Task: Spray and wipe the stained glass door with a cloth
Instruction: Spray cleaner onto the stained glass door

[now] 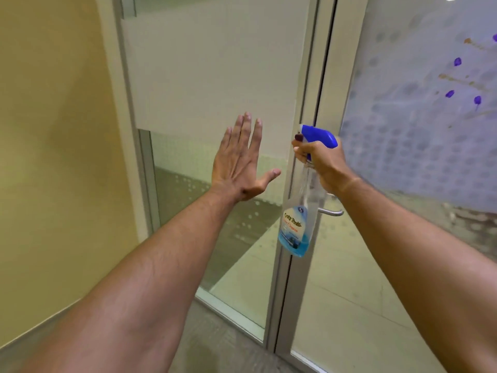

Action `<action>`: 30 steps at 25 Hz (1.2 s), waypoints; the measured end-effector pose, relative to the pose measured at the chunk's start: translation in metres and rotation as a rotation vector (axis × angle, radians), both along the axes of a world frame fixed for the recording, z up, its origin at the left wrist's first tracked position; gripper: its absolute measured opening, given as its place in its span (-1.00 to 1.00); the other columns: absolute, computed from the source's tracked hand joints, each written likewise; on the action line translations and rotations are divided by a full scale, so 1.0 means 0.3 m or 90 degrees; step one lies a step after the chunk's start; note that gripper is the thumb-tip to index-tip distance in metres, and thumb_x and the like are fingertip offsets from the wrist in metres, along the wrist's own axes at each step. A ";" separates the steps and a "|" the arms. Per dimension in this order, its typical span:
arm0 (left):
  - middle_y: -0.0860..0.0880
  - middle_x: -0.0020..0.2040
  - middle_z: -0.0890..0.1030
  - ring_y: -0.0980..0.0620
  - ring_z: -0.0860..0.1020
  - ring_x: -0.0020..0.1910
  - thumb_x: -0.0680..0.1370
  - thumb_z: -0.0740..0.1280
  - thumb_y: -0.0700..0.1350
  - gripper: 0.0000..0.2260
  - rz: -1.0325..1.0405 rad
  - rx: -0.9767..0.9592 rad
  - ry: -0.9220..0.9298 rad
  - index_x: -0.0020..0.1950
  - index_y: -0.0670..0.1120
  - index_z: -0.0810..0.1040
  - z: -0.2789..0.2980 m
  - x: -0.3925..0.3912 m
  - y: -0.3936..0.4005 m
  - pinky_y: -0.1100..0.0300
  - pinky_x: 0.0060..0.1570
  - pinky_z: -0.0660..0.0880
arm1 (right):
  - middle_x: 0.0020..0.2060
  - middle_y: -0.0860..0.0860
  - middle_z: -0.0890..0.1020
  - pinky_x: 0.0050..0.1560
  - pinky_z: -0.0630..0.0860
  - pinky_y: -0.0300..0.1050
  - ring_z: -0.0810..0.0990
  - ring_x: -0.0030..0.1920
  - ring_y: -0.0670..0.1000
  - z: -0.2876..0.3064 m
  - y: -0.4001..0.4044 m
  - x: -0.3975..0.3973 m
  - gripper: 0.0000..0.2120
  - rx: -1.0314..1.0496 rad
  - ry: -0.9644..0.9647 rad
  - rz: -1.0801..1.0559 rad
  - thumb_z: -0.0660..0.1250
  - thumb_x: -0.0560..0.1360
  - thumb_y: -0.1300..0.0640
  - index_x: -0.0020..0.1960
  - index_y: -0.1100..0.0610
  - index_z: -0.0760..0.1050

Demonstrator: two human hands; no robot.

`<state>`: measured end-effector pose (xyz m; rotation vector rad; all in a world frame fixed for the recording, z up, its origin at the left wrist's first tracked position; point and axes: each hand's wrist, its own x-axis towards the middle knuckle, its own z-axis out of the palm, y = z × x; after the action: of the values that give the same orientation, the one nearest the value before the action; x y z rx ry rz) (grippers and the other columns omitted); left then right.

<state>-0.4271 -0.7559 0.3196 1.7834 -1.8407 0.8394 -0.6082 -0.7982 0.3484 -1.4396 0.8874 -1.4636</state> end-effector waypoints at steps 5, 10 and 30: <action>-0.22 0.60 -0.25 -0.15 -0.24 0.59 0.49 0.03 0.41 -0.07 0.124 0.038 0.027 0.59 -0.14 -0.29 -0.088 0.088 0.246 -0.10 0.57 -0.15 | -0.12 -0.02 0.72 0.00 0.56 -0.13 0.70 -0.09 -0.09 -0.070 0.160 0.149 -0.76 0.003 0.007 0.142 0.40 0.42 0.37 -0.04 0.07 0.51; -0.23 0.60 -0.25 -0.16 -0.23 0.59 0.49 0.00 0.42 -0.07 0.243 0.074 0.040 0.59 -0.15 -0.29 -0.176 0.175 0.561 -0.07 0.56 -0.22 | -0.02 -0.01 0.72 0.04 0.59 -0.09 0.70 -0.01 -0.10 -0.163 0.348 0.311 -0.53 0.053 0.024 0.258 0.45 0.36 0.29 0.21 0.11 0.38; -0.17 0.61 -0.24 -0.10 -0.24 0.60 0.47 -0.09 0.44 -0.09 0.592 0.118 0.097 0.60 -0.13 -0.24 -0.470 0.765 2.133 0.01 0.56 -0.23 | -0.02 0.03 0.57 0.00 0.57 -0.02 0.59 -0.04 -0.01 -0.444 1.695 1.118 -0.80 0.088 0.091 0.604 0.49 0.41 0.14 -0.05 0.02 0.50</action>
<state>-0.1978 -0.1159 0.1786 2.7745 -0.9508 0.7949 -0.2730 -0.2895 0.2151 -1.5466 0.2731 -0.5817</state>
